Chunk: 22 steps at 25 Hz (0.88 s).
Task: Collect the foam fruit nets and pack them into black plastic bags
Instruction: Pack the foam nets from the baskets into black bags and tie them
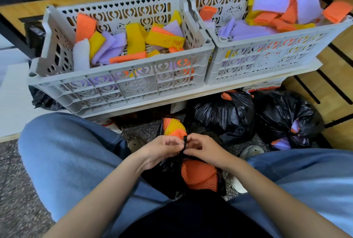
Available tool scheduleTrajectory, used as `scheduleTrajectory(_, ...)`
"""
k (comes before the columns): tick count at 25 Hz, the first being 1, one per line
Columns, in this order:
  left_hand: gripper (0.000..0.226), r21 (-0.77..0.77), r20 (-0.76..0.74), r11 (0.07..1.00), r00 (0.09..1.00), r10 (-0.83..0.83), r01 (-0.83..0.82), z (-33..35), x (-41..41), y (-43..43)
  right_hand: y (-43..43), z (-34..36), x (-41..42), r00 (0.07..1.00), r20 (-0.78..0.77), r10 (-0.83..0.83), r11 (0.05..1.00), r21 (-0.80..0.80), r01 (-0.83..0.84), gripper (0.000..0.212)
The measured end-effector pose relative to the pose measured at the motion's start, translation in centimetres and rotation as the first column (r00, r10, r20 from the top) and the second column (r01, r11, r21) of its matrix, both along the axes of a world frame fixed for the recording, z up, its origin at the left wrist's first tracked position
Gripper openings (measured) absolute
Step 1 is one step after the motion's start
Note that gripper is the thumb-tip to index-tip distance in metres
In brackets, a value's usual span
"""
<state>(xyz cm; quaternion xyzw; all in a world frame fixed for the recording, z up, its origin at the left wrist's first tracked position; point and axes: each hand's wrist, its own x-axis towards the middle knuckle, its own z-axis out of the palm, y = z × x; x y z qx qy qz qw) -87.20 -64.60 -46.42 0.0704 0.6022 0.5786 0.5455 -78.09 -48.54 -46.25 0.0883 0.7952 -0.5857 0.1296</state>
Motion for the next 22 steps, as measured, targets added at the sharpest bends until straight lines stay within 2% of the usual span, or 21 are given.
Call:
scheduleTrajectory(2, 0.019, -0.008, -0.091, 1.000, 0.996, -0.006, 0.005, -0.2, 0.1, 0.1, 0.4, 0.1, 0.0, 1.000, -0.003, 0.017, 0.999, 0.043, -0.017, 0.017)
scheduleTrajectory(5, 0.023, -0.027, -0.272, 0.998, 0.961, 0.049, -0.058, -0.8, -0.6, 0.2, 1.0, 0.1, 0.5, 0.996, -0.077, 0.049, 0.967, 0.254, -0.028, 0.009)
scheduleTrajectory(7, 0.031, -0.117, -0.510, 0.992, 0.860, -0.017, -0.050, -1.6, -0.9, 0.4, 1.2, -0.1, 1.0, 0.983, -0.126, 0.133, 0.922, 0.379, -0.077, 0.013)
scheduleTrajectory(9, 0.031, -0.266, -0.675, 0.964, 0.717, -0.177, -0.013, -2.9, -0.5, 0.8, 0.8, -0.2, 1.4, 0.952, -0.132, 0.277, 0.840, 0.514, -0.174, 0.013)
scheduleTrajectory(11, 0.019, -0.375, -0.716, 0.927, 0.633, -0.294, 0.007, -4.3, 0.0, 1.0, 0.4, -0.8, 1.6, 0.887, -0.119, 0.446, 0.685, 0.683, -0.253, 0.022)
scheduleTrajectory(13, 0.011, -0.433, -0.707, 0.901, 0.617, -0.344, 0.006, -5.3, -0.1, 0.7, 0.5, -1.7, 1.6, 0.859, -0.072, 0.507, 0.590, 0.756, -0.285, 0.027)
scheduleTrajectory(16, 0.010, -0.487, -0.726, 0.873, 0.550, -0.412, 0.012, -6.5, -1.1, 0.6, 1.2, -3.1, 0.7, 0.940, 0.052, 0.338, 0.637, 0.722, -0.269, 0.023)
scheduleTrajectory(19, 0.021, -0.579, -0.712, 0.813, 0.450, -0.539, 0.059, -7.1, -1.6, 1.6, 2.1, -4.7, -0.9, 0.953, 0.180, 0.243, 0.670, 0.680, -0.299, 0.024)
scheduleTrajectory(22, 0.027, -0.653, -0.727, 0.757, 0.255, -0.637, 0.029, -5.3, -2.5, 2.6, 3.2, -4.3, -2.3, 0.927, 0.253, 0.278, 0.672, 0.638, -0.376, 0.027)
